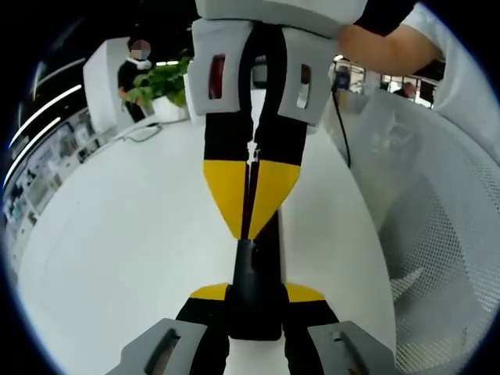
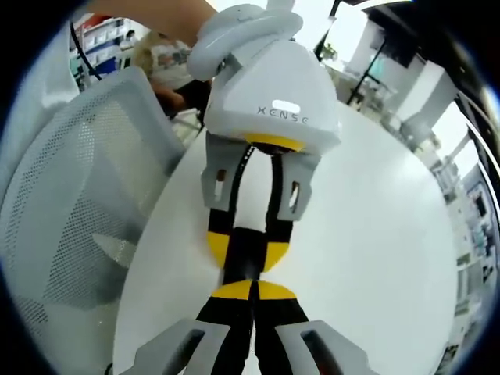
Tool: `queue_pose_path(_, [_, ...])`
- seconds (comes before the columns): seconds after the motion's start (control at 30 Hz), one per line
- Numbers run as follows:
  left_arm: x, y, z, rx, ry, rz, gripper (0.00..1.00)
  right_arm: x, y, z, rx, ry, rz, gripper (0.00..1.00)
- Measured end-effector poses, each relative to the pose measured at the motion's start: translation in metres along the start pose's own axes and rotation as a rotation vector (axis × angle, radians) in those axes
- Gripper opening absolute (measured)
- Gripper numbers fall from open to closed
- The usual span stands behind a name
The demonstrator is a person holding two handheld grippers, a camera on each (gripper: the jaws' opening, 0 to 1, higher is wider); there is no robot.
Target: Press the specified remote control buttons in sequence, fully releasing each button before pressing the next.
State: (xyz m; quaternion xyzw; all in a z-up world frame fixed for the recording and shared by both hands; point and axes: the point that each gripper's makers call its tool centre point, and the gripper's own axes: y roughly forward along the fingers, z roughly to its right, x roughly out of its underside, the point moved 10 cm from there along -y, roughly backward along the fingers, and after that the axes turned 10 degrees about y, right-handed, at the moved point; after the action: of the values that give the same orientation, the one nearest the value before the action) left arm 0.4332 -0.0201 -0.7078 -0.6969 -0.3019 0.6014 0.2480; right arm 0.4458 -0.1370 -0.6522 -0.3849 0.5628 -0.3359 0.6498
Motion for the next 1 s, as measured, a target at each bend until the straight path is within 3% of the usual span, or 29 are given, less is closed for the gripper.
queue_pose_path(1.0, [0.001, -0.001, 0.001, 0.001, -0.002, 0.017, 0.24, 0.007, 0.023, -0.003, -0.04, 0.002, -0.021, 0.0])
